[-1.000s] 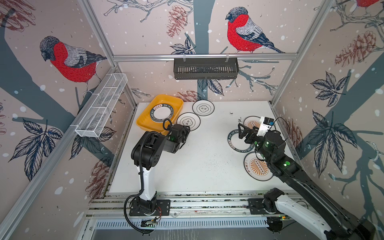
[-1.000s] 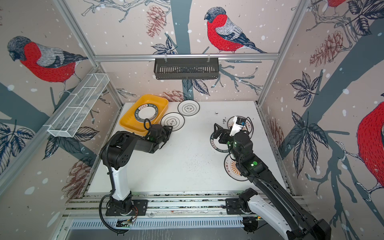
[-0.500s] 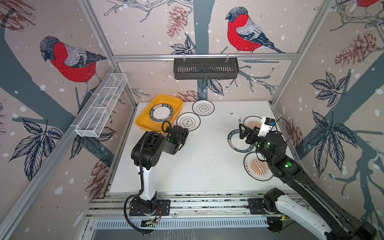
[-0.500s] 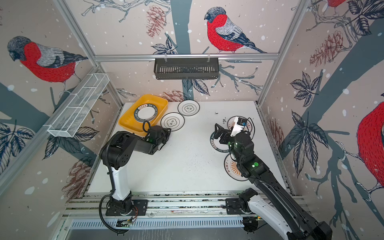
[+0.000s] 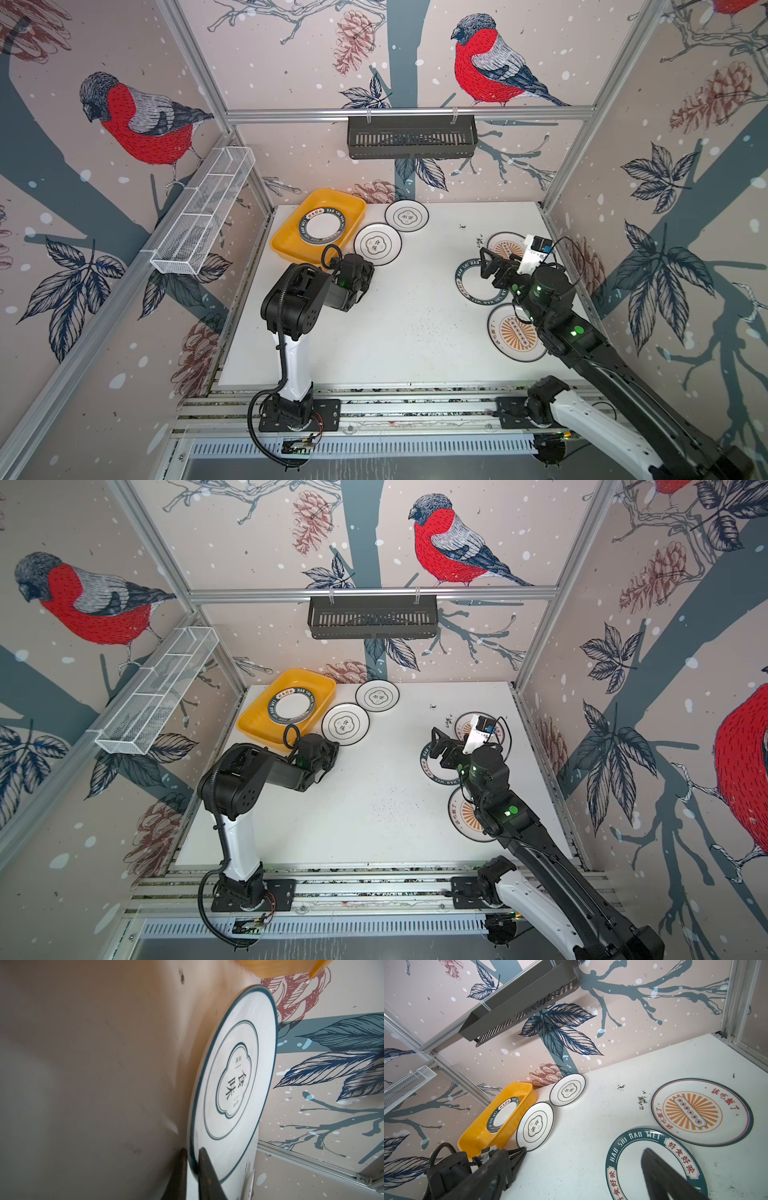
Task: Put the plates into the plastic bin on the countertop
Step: 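Tilt the white plate up on edge with the left gripper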
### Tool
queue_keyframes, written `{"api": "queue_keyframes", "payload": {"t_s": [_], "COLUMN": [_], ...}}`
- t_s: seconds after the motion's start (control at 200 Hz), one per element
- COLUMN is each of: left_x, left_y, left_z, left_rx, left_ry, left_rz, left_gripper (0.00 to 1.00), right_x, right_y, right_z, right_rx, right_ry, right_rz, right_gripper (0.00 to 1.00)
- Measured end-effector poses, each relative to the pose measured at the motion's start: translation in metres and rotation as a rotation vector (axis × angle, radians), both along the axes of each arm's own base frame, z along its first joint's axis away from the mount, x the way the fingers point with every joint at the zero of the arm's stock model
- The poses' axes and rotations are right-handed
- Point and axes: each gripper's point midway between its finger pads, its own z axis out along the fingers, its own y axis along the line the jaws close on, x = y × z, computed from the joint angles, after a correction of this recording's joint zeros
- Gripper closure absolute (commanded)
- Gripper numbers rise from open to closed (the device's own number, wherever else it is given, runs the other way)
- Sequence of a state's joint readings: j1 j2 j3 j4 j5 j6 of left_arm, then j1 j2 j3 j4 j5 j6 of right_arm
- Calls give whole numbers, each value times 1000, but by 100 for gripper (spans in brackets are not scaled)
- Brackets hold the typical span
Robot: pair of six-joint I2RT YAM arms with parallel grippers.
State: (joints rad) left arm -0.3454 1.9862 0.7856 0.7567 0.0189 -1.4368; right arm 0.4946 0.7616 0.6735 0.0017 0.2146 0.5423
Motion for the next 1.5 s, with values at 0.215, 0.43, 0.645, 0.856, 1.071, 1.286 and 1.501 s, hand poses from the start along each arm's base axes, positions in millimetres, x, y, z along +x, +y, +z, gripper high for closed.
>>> {"api": "queue_keyframes", "payload": {"t_s": [0.215,0.43,0.645,0.856,1.071,1.286,1.501], "left_x": [-4,-3,-4,-4,-3,-9,-19], "left_y": [2,0,-10,-23,-38,-50,-56], "left_z": [1,6,17,38,65,81,94], "left_rx": [0,6,32,98,167,220,265], "left_ry": [9,-6,-28,-45,-69,-54,-48], "left_rz": [3,-13,-95,-206,-346,-482,-596], "left_gripper": [92,95,96,96,96,97,98], "right_x": [0,0,3,8,14,19,21], "right_y": [0,2,6,12,19,25,30], "right_z": [-3,-7,-10,-13,-17,-15,-11], "right_rx": [-2,-2,-1,4,6,11,20], "right_ry": [6,12,18,19,28,26,17], "right_rz": [4,15,28,50,74,94,112], "right_gripper": [0,0,0,0,0,0,0]}}
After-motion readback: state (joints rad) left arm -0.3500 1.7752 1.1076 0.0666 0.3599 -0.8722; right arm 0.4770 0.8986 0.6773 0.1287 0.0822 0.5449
